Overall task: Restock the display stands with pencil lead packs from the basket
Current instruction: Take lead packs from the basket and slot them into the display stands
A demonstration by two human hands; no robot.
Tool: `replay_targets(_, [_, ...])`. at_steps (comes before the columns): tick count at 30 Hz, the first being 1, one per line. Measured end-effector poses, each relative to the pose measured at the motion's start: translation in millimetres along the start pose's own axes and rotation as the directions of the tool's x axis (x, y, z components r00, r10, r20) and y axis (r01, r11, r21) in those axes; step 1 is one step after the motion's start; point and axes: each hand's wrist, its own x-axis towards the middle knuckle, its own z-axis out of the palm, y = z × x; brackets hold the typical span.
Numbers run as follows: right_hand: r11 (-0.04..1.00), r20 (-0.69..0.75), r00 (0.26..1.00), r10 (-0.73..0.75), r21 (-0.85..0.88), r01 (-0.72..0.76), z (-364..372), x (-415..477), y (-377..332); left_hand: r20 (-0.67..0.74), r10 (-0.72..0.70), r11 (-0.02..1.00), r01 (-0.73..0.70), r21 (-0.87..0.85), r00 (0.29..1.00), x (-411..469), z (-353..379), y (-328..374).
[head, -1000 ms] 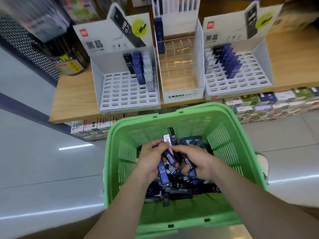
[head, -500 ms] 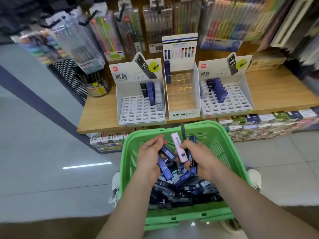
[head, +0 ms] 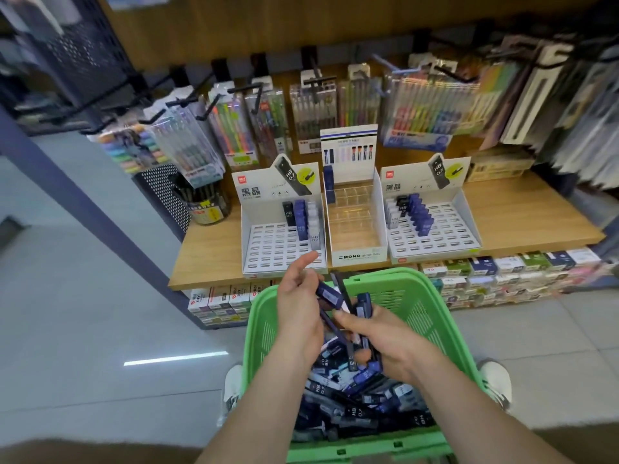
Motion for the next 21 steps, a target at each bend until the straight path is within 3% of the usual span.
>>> replay_targets(3, [0.997, 0.031, 0.998, -0.053, -0.063, 0.055, 4.5, 0.2, -6.1, 0.044, 0.027, 1.000, -0.027, -0.012, 0.999, 3.6, 6.6, 11.9])
replay_targets(9, [0.991, 0.002, 0.998, -0.055, 0.126, 0.055, 4.6, -2.8, -29.3, 0.130, 0.203, 0.942, -0.230, 0.244, 0.970, 33.3, 11.8, 70.9])
replay_targets(15, [0.953, 0.031, 0.988, -0.150, 0.270, 0.136, -4.9, -11.6, -75.5, 0.291, 0.229, 0.856, -0.334, 0.394, 0.929, 28.2, 15.8, 92.1])
replay_targets(19, [0.964, 0.060, 0.976, -0.208, 0.185, 0.193, -11.3, -23.8, -102.6, 0.273, 0.201, 0.874, -0.298, 0.383, 0.941, 22.0, 13.4, 97.0])
replay_targets(21, [0.974, 0.037, 0.974, -0.224, 0.036, 0.223, -13.0, -29.8, -115.5, 0.311, 0.195, 0.860, -0.314, 0.401, 0.930, 17.5, 15.3, 99.3])
